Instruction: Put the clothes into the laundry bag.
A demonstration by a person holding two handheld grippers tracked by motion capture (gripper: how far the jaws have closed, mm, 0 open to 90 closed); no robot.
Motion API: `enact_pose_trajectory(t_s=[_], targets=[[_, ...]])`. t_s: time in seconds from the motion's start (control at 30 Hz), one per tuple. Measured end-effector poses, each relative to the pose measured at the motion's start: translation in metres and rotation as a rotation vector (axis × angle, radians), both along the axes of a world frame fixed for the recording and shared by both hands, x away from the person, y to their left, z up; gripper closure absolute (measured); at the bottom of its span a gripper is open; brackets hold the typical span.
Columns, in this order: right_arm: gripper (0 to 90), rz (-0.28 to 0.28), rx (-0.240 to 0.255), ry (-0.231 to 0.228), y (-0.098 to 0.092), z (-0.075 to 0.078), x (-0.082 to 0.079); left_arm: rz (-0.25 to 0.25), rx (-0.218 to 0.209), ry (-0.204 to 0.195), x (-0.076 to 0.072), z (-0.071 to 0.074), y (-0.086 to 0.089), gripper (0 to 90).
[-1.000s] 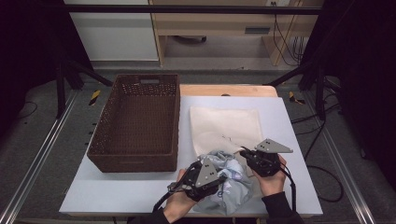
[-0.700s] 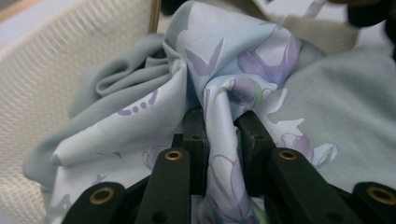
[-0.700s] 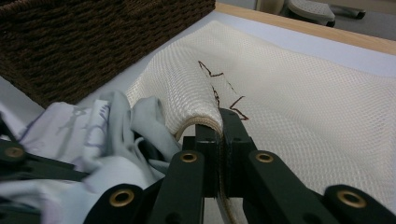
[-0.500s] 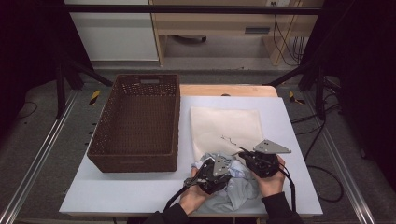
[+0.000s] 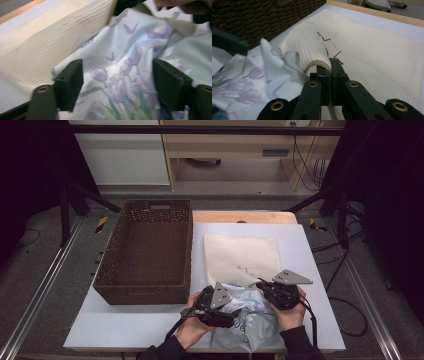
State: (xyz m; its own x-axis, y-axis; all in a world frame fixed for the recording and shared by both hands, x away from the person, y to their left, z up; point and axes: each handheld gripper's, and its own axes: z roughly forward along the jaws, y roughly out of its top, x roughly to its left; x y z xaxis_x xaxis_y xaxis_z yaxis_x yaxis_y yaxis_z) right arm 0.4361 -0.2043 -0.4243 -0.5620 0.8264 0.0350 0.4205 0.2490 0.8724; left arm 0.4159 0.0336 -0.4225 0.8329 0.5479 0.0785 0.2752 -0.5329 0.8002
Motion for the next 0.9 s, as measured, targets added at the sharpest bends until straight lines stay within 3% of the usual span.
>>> enact_pose_trajectory(t_s=[0.1,0.2,0.27,0.33,0.5,0.57,0.67,0.77,0.9], targets=[[87.8,0.002,-0.003,0.0,0.001,-0.001,0.0,0.018,0.012,0.069,0.015,-0.014,-0.003,17.8],[87.7,0.004,-0.004,0.004,0.001,-0.001,0.0,0.028,-0.018,0.138,0.026,-0.026,-0.006,17.1],[87.7,0.009,-0.009,0.008,0.002,-0.002,0.0,0.028,-0.042,0.171,0.03,-0.029,-0.006,20.5],[87.7,0.01,-0.01,0.011,0.003,-0.002,0.001,0.023,-0.049,0.196,0.032,-0.032,-0.005,29.8],[87.7,0.011,-0.011,0.008,0.004,-0.001,0.0,0.007,-0.036,0.177,0.028,-0.033,-0.007,66.4],[87.8,0.011,-0.009,0.005,0.004,-0.001,0.001,-0.003,-0.02,0.147,0.023,-0.031,-0.009,72.8],[87.8,0.009,-0.001,-0.004,0.002,0.0,0.0,-0.048,-0.022,0.121,0.013,-0.02,-0.011,76.4],[87.9,0.003,0.017,-0.008,0.0,0.002,0.0,-0.1,-0.059,0.105,0.001,-0.008,-0.021,76.7],[87.9,0.007,0.019,-0.014,0.002,0.003,-0.001,-0.096,-0.043,0.076,-0.002,-0.004,-0.041,76.7]])
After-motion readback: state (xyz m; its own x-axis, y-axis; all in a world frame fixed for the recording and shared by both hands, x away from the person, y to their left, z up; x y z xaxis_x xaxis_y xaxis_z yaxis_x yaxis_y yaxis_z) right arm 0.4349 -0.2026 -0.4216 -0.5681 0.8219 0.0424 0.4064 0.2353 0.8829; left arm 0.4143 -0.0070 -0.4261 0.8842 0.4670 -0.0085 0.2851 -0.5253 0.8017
